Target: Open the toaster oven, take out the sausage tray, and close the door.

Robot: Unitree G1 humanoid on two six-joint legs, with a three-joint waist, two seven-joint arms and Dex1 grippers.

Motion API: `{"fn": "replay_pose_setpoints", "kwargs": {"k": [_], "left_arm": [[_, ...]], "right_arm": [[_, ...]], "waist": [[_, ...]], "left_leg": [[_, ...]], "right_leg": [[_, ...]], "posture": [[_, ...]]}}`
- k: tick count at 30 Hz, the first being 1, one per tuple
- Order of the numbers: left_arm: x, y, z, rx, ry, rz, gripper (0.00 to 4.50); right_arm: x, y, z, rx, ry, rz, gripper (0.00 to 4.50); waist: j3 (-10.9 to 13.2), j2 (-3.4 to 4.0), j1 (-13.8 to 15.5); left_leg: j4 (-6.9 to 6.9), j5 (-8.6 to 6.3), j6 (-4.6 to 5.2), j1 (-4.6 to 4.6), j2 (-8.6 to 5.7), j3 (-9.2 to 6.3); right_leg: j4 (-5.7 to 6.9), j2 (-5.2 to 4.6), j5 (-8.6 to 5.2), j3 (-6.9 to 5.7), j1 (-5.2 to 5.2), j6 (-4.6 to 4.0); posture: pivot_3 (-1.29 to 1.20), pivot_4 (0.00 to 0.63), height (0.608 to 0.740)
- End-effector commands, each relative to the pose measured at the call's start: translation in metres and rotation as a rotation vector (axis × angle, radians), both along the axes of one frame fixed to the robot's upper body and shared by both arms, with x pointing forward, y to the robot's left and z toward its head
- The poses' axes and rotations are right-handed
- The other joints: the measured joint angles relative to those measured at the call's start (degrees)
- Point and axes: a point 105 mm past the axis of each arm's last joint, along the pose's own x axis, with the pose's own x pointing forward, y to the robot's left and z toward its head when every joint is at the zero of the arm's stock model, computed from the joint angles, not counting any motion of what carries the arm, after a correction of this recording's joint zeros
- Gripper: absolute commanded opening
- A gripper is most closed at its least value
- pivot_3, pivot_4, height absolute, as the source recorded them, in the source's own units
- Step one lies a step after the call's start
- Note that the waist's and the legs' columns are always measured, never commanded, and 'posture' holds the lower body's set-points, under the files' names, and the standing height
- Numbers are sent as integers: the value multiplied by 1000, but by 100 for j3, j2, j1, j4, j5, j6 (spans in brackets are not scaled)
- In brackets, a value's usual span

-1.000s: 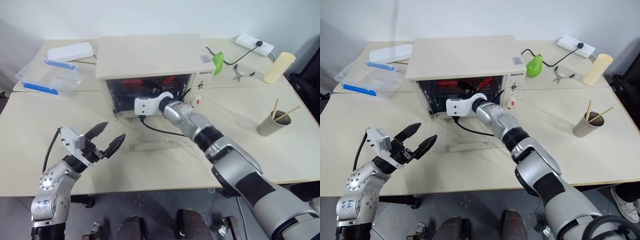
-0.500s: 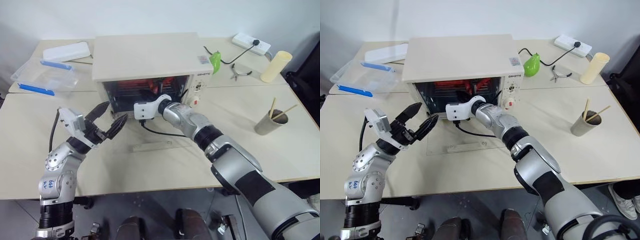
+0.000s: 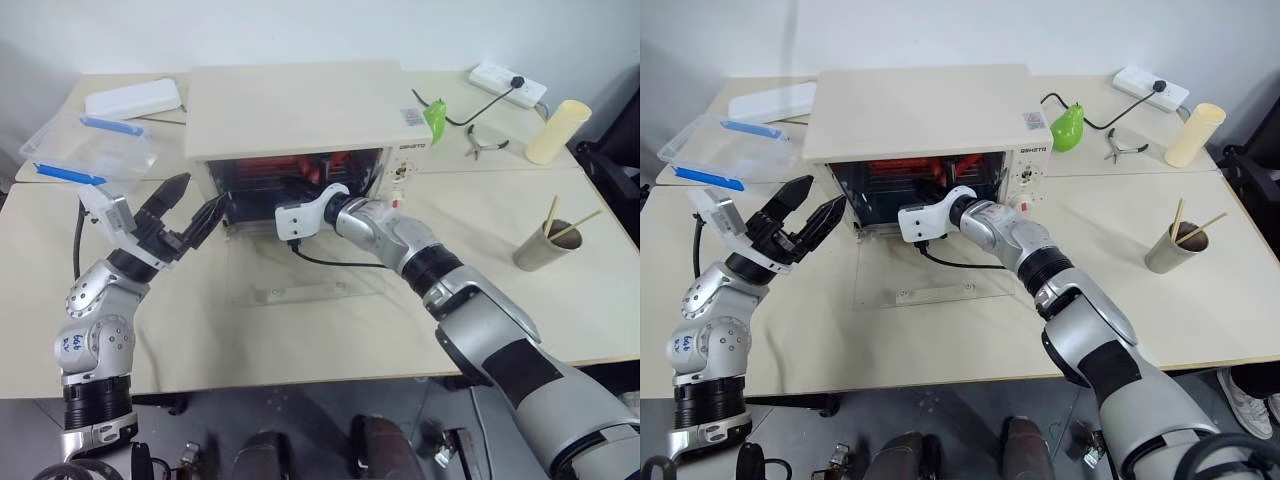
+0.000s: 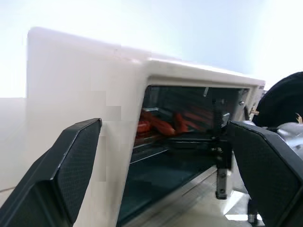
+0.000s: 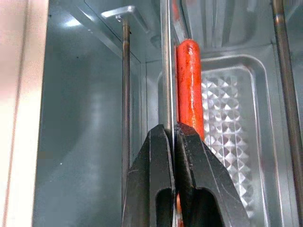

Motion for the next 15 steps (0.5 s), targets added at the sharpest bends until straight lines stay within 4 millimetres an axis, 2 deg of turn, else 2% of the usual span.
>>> {"fn": "replay_pose_setpoints", "kwargs": {"k": [1, 5, 9, 15], "left_arm": [[-3, 1, 9, 3, -34, -10, 4500], [-3, 0, 6, 4, -18, -14, 4500], [-3, -5, 2, 9, -8, -29, 4500], [-2, -8, 2, 4, -4, -36, 4500]], "right_arm": [[-34, 18, 55, 125, -120, 161, 13], [-50, 12, 28, 83, -50, 181, 13], [-59, 9, 17, 77, -5, 172, 13], [-46, 7, 38, 110, -51, 121, 13]], "waist": [[0, 0, -1], [0, 0, -7], [0, 0, -1], [1, -2, 22]], "left_leg": [[-2, 0, 0, -2, 0, -6], [-8, -2, -3, -2, 0, -29], [-17, -3, -5, -2, -2, -40], [15, 0, -5, -2, -1, -38]], "right_leg": [[1, 0, 0, -10, 0, 0], [7, 0, 1, -34, -1, 2], [10, 0, 1, -44, 1, 2], [5, -1, 1, -42, 21, 2]], "posture": [[0, 150, 740], [0, 150, 740], [0, 150, 740], [0, 150, 740]]}}
